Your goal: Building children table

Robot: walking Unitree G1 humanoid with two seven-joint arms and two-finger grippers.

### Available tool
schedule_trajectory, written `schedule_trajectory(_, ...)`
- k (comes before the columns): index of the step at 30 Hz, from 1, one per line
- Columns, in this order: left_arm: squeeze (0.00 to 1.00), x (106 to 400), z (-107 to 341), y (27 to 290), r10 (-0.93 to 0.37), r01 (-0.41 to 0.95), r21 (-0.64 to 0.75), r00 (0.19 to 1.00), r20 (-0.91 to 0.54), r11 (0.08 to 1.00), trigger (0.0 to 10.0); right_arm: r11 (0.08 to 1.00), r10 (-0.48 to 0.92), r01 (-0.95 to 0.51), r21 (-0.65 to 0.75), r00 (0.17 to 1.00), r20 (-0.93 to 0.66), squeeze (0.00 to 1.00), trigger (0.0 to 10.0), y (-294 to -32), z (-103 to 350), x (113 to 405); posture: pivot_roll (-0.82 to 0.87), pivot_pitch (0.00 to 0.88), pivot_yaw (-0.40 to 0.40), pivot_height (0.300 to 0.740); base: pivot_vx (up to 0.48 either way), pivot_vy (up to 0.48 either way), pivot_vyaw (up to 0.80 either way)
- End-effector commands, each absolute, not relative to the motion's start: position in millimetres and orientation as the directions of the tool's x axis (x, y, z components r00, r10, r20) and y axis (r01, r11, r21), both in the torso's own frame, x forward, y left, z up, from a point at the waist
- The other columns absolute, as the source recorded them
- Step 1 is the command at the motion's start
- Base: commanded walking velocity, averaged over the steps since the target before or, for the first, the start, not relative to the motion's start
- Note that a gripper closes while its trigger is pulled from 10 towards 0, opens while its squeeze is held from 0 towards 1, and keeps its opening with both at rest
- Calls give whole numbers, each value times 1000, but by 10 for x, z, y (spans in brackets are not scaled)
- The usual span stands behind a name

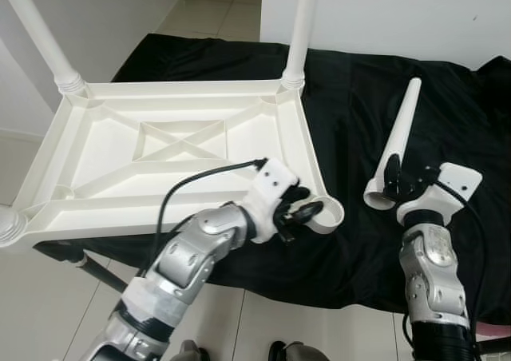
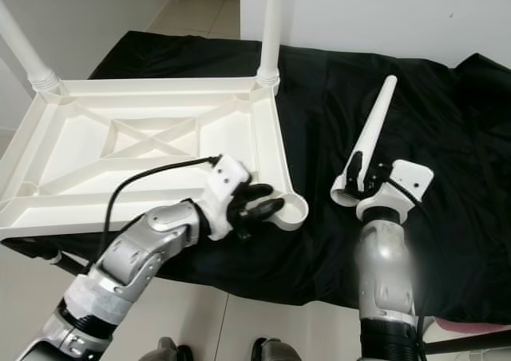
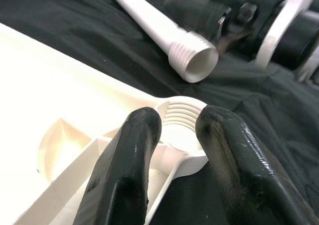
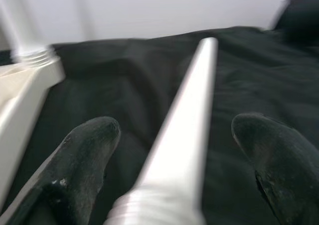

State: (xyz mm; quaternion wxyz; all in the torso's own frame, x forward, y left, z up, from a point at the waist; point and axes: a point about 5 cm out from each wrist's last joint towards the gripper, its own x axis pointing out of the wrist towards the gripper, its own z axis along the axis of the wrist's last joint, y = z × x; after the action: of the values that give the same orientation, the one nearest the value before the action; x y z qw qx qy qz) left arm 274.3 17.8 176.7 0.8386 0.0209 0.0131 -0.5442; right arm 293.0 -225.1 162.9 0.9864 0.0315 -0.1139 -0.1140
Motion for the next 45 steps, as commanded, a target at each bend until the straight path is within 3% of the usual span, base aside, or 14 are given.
schedule_trajectory(1, 0, 2674, 1781, 182, -948, 949, 38, 316, -40, 314, 10000, 977, -213, 203, 66, 955, 206, 0, 10000, -2267, 1594, 2959, -68, 128, -33, 740, 0, 0, 0)
schedule_trajectory(12, 0, 2681, 1937, 85, -926, 925, 42, 375, 38, 377, 10000, 972, -235, 231, 40, 965, 118, 0, 10000, -2317, 1409, 3100, -66, 143, -44, 740, 0, 0, 0)
schedule_trajectory(19, 0, 2659, 2017, 3, -938, 933, 90, 345, 45, 347, 10000, 976, -215, 212, 54, 975, 57, 0, 10000, -2209, 1237, 3143, -27, 157, -50, 740, 0, 0, 0)
schedule_trajectory(29, 0, 2634, 2042, 55, -929, 924, 92, 369, 44, 371, 10000, 976, -211, 208, 71, 977, 32, 0, 10000, -2046, 1085, 3131, 10, 167, -52, 740, 0, 0, 0)
schedule_trajectory(30, 0, 2640, 2043, 61, -926, 922, 91, 374, 44, 377, 10000, 974, -218, 215, 69, 975, 34, 0, 3137, -2039, 1075, 3132, 11, 165, -52, 740, 0, 0, 0)
schedule_trajectory(32, 0, 2638, 2044, 63, -925, 921, 90, 377, 46, 380, 10000, 973, -223, 220, 68, 974, 35, 0, 3137, -2038, 1070, 3130, 12, 162, -51, 740, 0, 0, 0)
schedule_trajectory(33, 0, 2648, 2047, 62, -923, 919, 86, 382, 49, 385, 10000, 972, -230, 227, 63, 973, 37, 0, 0, -2044, 1062, 3131, 10, 154, -49, 740, 0, 0, 0)
schedule_trajectory(39, 0, 2671, 2050, 59, -920, 916, 84, 388, 55, 391, 10000, 968, -245, 242, 58, 969, 43, 0, 0, -2061, 1055, 3139, 8, 141, -51, 740, 0, 0, 0)
schedule_trajectory(40, 0, 2678, 2053, 58, -920, 916, 89, 387, 56, 391, 10000, 966, -254, 251, 57, 966, 47, 0, 10000, -2066, 1062, 3140, 8, 131, -53, 740, 0, 0, 0)
schedule_trajectory(45, 0, 2706, 2066, 59, -918, 913, 102, 391, 60, 395, 10000, 960, -277, 275, 55, 960, 48, 0, 10000, -2067, 1053, 3144, 10, 125, -56, 740, 0, 0, 0)
